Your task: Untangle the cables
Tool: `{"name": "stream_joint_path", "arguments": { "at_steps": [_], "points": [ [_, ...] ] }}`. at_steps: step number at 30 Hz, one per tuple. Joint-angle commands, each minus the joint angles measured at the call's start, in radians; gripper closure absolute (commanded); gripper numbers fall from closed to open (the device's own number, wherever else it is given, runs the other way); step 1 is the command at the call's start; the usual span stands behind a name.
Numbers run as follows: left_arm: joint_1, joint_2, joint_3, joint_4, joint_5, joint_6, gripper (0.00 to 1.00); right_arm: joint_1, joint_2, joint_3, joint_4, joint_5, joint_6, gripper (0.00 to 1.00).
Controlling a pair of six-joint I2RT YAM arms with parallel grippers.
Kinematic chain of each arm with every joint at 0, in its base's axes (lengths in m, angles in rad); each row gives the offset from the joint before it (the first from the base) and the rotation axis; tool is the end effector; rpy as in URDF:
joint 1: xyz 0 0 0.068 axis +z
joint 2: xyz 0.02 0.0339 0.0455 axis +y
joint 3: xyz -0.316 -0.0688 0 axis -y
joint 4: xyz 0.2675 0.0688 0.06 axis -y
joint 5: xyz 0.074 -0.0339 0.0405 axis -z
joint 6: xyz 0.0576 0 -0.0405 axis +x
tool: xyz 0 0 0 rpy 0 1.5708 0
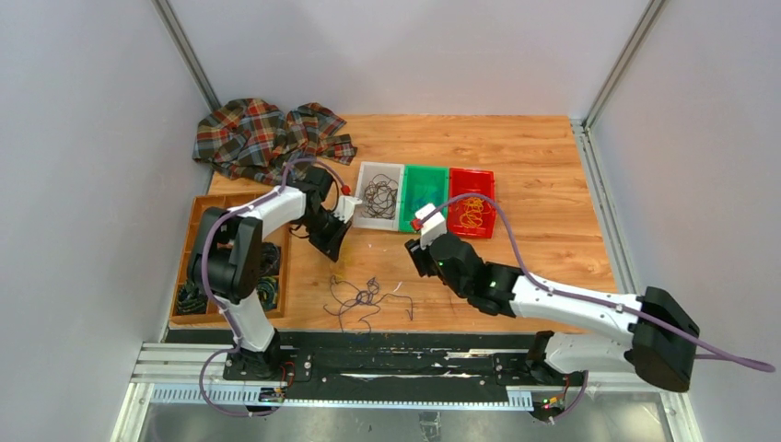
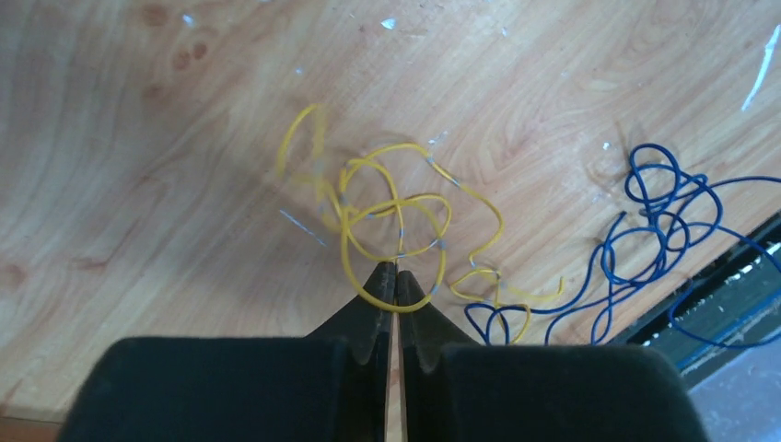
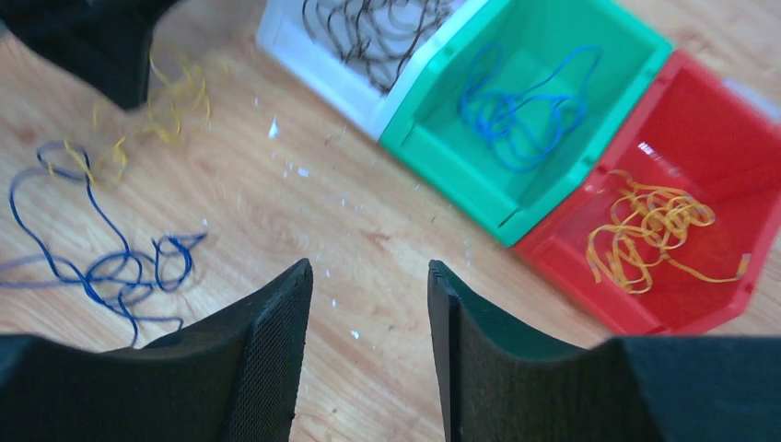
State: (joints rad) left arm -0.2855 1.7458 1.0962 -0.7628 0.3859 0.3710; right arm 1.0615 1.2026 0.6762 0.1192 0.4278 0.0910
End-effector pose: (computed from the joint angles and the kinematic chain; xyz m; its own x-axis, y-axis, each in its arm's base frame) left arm 0.3244 -0.1178 0.1849 -0.7678 0.5754 -0.2818 0.6398 0.7121 -0.2892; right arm 0.1592 0.2361 0.2757 -0.2476 -0.2738 -0.9294 -0.5886 0.8044 -0.0802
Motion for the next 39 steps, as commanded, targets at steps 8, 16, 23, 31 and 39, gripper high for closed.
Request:
{"name": "stream_joint_path", "arguments": {
  "at_steps": [8,16,23,31,39],
  "points": [
    [-0.01,-0.195,0.249,-0.177,0.158,0.026,0.99,-0.034,-0.124,0.075,0.094,-0.038,-0.027,0.48],
    [-0.047,-0.325,0.307,-0.213,0.272,-0.011,0.99,-0.033,-0.044,0.105,0.261,-0.234,0.052,0.34],
    [-0.053,-0.376,0.335,-0.213,0.346,-0.07,0.99,-0.034,0.036,0.13,0.408,-0.38,0.117,0.32],
    [-0.057,-0.4,0.398,-0.213,0.381,-0.111,0.99,-0.031,0.179,0.206,0.505,-0.573,0.146,0.32],
    [-0.063,-0.438,0.466,-0.23,0.413,-0.156,0.99,-0.033,0.299,0.25,0.519,-0.483,0.146,0.49]
  ]
}}
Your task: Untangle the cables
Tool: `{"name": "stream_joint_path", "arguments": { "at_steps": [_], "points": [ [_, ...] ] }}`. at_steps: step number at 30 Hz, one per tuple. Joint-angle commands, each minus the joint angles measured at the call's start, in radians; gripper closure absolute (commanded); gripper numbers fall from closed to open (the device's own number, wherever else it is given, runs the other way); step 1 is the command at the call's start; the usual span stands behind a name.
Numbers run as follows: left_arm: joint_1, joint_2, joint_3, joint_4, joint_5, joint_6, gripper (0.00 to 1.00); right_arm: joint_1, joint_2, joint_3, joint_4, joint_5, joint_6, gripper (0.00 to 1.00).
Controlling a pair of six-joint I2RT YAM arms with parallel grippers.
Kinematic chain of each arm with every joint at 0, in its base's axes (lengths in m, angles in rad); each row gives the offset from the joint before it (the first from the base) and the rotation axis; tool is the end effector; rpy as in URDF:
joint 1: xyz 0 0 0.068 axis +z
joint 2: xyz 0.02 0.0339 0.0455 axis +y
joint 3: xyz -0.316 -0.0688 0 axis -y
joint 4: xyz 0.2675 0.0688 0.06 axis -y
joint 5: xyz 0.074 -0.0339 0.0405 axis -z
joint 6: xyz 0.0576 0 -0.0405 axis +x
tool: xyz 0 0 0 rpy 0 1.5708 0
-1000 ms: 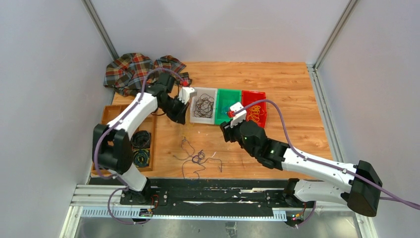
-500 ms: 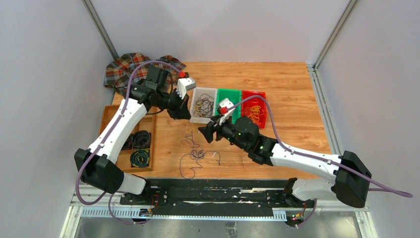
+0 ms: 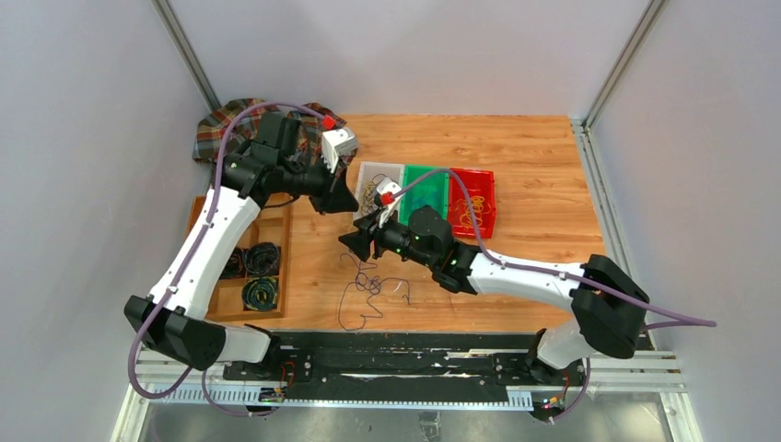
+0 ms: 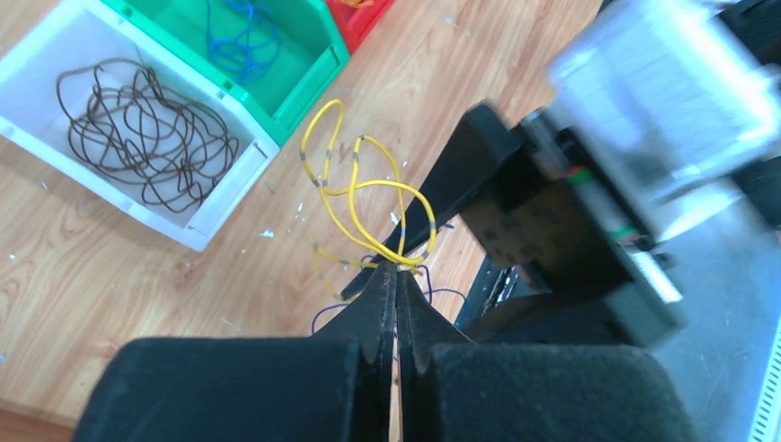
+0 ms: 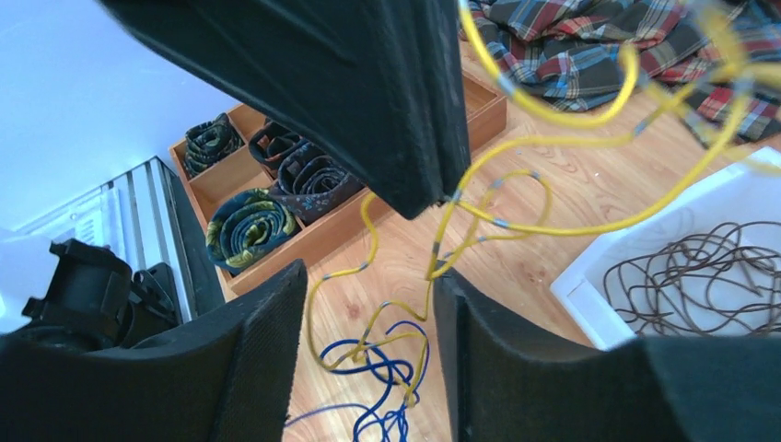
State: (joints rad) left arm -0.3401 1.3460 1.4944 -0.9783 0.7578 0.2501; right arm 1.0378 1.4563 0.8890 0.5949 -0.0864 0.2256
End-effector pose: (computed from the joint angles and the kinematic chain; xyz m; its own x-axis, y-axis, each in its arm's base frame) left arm 0.2540 -0.1319 0.4350 -0.5057 0.3697 -0.7795 0.8307 0.4526 -0.3243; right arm 0.1853 0.3238 0.3379 -0.1881 0.1198 -0.9748 -0.8822 0.4157 0.2213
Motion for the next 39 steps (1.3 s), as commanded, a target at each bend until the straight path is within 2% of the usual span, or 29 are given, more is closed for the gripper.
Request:
{"name": "stream_joint_path", "arguments": {
  "at_steps": [1,2,5,14,20,23,26,31,35,39],
  "points": [
    [-0.008,-0.04,0.089,-0.025,0.044,-0.038,0.99,-0.011,0.057,0.029,0.051,0.044,0.015,0.54],
    [-0.007,-0.041,0.11,-0.036,0.048,-0.046,0.99,-0.013,0.069,0.011,0.061,0.061,0.022,0.6],
    [-0.008,-0.045,0.165,-0.043,0.068,-0.077,0.99,-0.019,0.09,-0.036,0.097,0.084,0.044,0.68],
    [-0.008,-0.028,0.355,-0.068,0.07,-0.102,0.99,-0.022,0.093,-0.219,0.194,0.128,0.099,0.7],
    [-0.008,-0.013,0.415,-0.068,0.069,-0.106,0.99,-0.024,0.041,-0.306,0.213,0.153,0.081,0.52],
    [-0.008,-0.033,0.371,-0.068,0.088,-0.07,0.99,-0.027,-0.092,-0.313,0.159,0.17,0.048,0.38],
    [-0.018,-0.068,0.289,-0.087,0.098,0.036,0.99,-0.041,-0.263,-0.274,0.046,0.149,0.009,0.3],
    [-0.076,-0.104,0.196,-0.161,0.055,0.196,0.99,-0.079,-0.428,-0.128,-0.106,-0.018,-0.024,0.27],
    [-0.119,-0.132,0.142,-0.164,0.031,0.257,0.99,-0.099,-0.407,-0.011,-0.185,-0.205,-0.016,0.27],
    [-0.139,-0.16,0.119,-0.171,0.04,0.313,1.0,-0.101,-0.351,0.057,-0.237,-0.307,-0.011,0.28]
  ]
}}
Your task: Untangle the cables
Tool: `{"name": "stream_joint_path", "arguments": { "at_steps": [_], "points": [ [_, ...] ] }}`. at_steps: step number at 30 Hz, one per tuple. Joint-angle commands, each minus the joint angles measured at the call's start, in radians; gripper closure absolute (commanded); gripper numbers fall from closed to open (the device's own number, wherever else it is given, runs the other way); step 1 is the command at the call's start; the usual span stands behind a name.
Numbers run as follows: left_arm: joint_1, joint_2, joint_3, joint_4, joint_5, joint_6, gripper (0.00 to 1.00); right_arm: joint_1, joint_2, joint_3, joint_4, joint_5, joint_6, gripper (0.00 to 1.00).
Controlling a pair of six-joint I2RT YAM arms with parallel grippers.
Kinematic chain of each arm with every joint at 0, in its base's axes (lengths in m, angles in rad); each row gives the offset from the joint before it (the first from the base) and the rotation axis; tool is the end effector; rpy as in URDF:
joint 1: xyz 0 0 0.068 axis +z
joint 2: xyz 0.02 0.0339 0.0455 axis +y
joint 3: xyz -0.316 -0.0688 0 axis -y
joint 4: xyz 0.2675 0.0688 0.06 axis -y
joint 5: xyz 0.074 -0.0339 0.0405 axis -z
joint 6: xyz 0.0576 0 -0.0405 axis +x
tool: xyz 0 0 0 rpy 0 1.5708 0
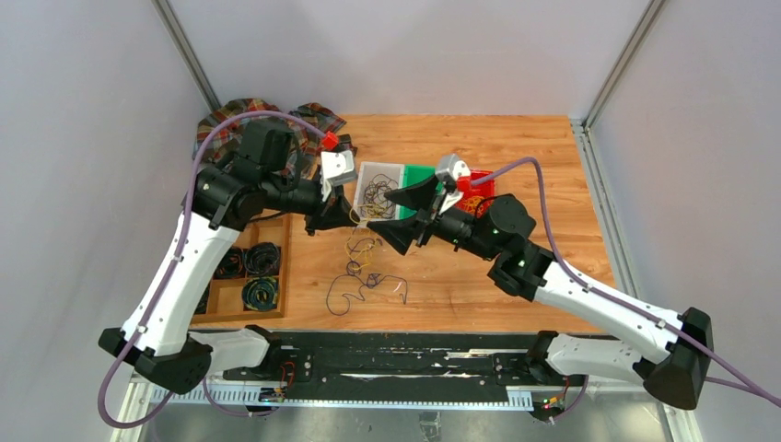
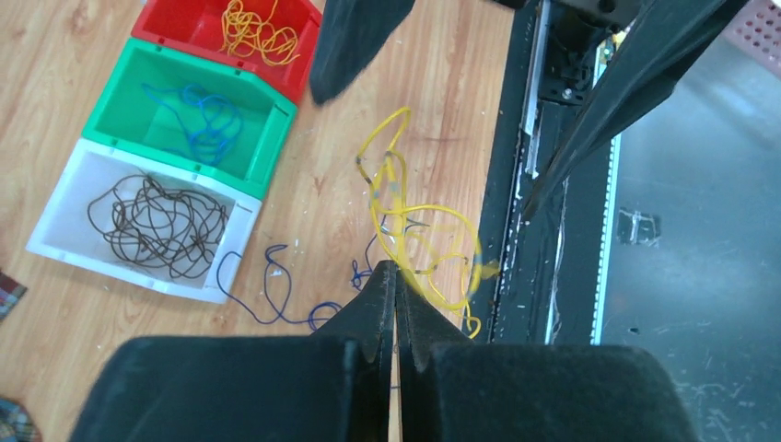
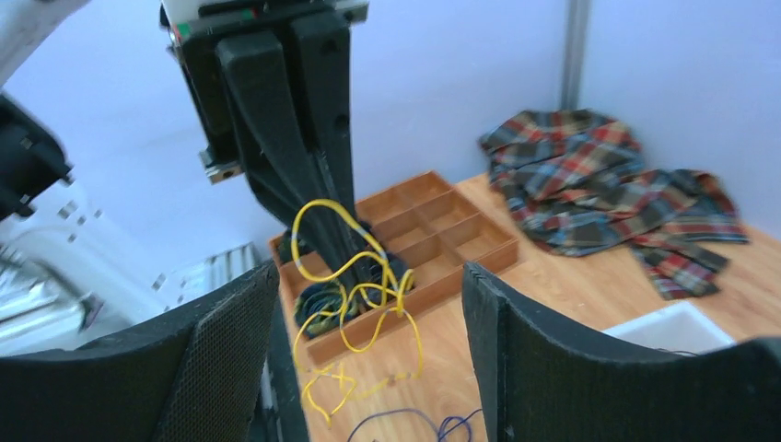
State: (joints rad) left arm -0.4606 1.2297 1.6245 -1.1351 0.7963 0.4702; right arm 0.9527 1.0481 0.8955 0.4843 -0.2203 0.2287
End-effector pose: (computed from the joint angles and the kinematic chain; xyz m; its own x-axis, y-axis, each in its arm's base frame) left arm 0.1810 -0.1358 0.4925 -0.1836 0.4448 -0.8766 0.9723 0.2136 -0.0953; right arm 0.1398 0.2183 0.4483 -0.0236 0.3485 -0.9370 -0.9340 0.3266 0.1450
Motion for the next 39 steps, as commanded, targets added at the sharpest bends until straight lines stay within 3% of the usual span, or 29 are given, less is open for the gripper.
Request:
{"name": "stream_joint_path", "arguments": {
  "at_steps": [1,14,19,24,25,26,27,29,30,32,35,39],
  "points": [
    [-0.021,-0.05,-0.014,-0.014,0.003,0.1,0.99,-0.017,0.068,0.056,-0.13,-0.195,-0.013,0.28],
    [-0.026,-0.075,-0.032,-0.03,0.028,0.132,1.0,-0.035,0.11,0.068,-0.094,-0.296,0.041,0.41],
    [-0.026,-0.059,-0.014,-0.031,0.025,0.123,0.99,-0.039,0.159,0.091,-0.097,-0.367,0.065,0.63],
    [-0.026,-0.05,-0.003,-0.031,0.026,0.117,0.99,-0.072,0.187,0.104,-0.125,-0.4,0.089,0.97],
    [-0.026,-0.045,-0.002,-0.03,0.018,0.113,0.98,-0.083,0.185,0.104,-0.133,-0.389,0.092,0.99],
    [-0.026,-0.039,-0.001,-0.03,0.0,0.108,0.89,-0.098,0.177,0.098,-0.134,-0.37,0.097,0.99],
    [-0.026,-0.031,0.0,-0.03,-0.026,0.101,0.68,-0.117,0.166,0.089,-0.135,-0.349,0.103,0.99],
    [-0.026,-0.012,0.0,-0.029,-0.099,0.078,0.39,-0.171,0.14,0.072,-0.151,-0.299,0.118,0.99],
    [-0.026,-0.003,-0.001,-0.029,-0.144,0.07,0.33,-0.201,0.129,0.069,-0.178,-0.272,0.12,0.99],
    [-0.026,0.015,-0.005,-0.029,-0.234,0.056,0.24,-0.279,0.105,0.056,-0.231,-0.214,0.115,0.99],
    [-0.024,0.034,-0.029,-0.011,-0.363,0.036,0.2,-0.383,0.06,0.004,-0.281,-0.109,0.094,1.0],
    [-0.024,0.026,-0.126,0.053,-0.487,0.018,0.17,-0.448,0.057,0.022,-0.456,0.191,-0.033,0.99]
  ]
}}
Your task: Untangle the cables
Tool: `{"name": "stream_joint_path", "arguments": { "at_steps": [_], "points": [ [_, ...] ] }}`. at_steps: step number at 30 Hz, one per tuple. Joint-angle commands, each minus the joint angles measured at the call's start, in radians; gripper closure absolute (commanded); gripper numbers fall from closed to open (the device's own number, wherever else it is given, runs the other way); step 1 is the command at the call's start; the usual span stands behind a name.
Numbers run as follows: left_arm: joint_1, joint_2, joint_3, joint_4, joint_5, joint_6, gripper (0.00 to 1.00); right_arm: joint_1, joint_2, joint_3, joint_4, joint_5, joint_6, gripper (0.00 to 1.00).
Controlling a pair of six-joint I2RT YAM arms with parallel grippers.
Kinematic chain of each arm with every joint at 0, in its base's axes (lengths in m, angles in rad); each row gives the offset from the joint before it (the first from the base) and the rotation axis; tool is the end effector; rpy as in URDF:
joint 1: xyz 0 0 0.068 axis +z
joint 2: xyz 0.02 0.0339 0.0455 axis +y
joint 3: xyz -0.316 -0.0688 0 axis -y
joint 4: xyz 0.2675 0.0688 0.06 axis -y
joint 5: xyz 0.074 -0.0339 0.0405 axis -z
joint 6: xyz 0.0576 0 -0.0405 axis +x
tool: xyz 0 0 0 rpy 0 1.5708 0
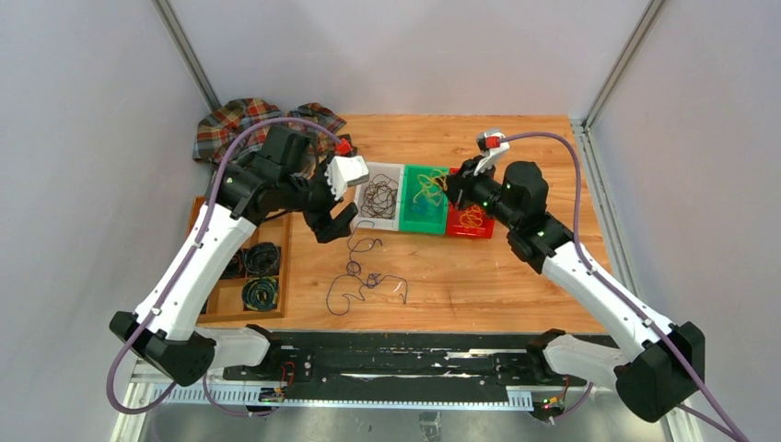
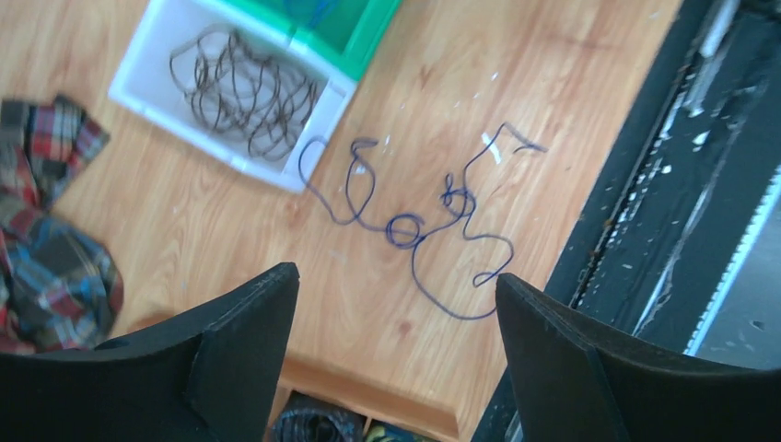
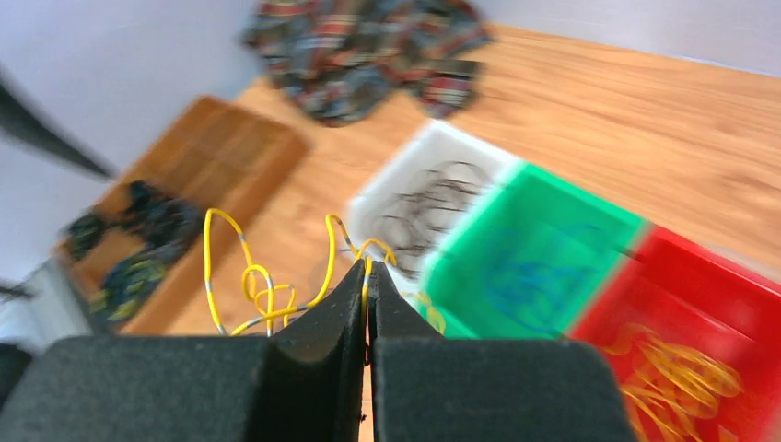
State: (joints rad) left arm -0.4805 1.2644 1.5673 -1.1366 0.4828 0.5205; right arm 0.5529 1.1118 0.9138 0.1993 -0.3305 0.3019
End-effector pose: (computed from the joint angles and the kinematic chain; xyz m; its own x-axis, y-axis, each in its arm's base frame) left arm 0.2059 -0.1375 0.4593 -0.2284 0.6158 -0.7541 0.9218 0.3861 0.0360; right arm 0.2306 0.1643 0.4032 -0.2288 0.1893 -0.9549 -0.7383 0.6056 0.2969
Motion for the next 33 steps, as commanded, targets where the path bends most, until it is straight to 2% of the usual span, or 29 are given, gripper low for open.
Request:
{"name": "stream_joint_path", "arguments": {
  "at_steps": [1,4,13,14,18,22,28,33],
  "points": [
    [-0.004,-0.011,-0.089,0.062,-0.185,-0.033,0.16,-0.056,0.009,0.019,-0.216,0.387,-0.127,0.99],
    [-0.004,-0.007,-0.131,0.066,-0.189,-0.027,0.16,-0.091,0.06,0.057,-0.306,0.558,-0.158,0.99],
    [-0.004,-0.016,-0.194,0.064,-0.167,-0.006,0.16,-0.212,0.222,0.098,-0.323,0.577,-0.115,0.99],
    [-0.005,-0.019,-0.198,0.064,-0.165,-0.004,0.16,-0.221,0.249,0.111,-0.333,0.576,-0.103,0.97],
    [-0.004,-0.026,-0.214,0.063,-0.163,0.008,0.16,-0.232,0.356,0.187,-0.402,0.572,-0.074,0.76],
    [-0.004,-0.031,-0.229,0.063,-0.173,0.024,0.16,-0.23,0.406,0.244,-0.463,0.547,-0.06,0.69],
    [-0.004,-0.018,-0.266,0.066,-0.175,0.048,0.15,-0.222,0.32,0.227,-0.453,0.537,-0.029,0.47],
    [-0.003,0.047,-0.358,0.182,-0.249,0.024,0.15,-0.116,0.209,0.153,-0.379,0.521,-0.029,0.32]
  ]
}}
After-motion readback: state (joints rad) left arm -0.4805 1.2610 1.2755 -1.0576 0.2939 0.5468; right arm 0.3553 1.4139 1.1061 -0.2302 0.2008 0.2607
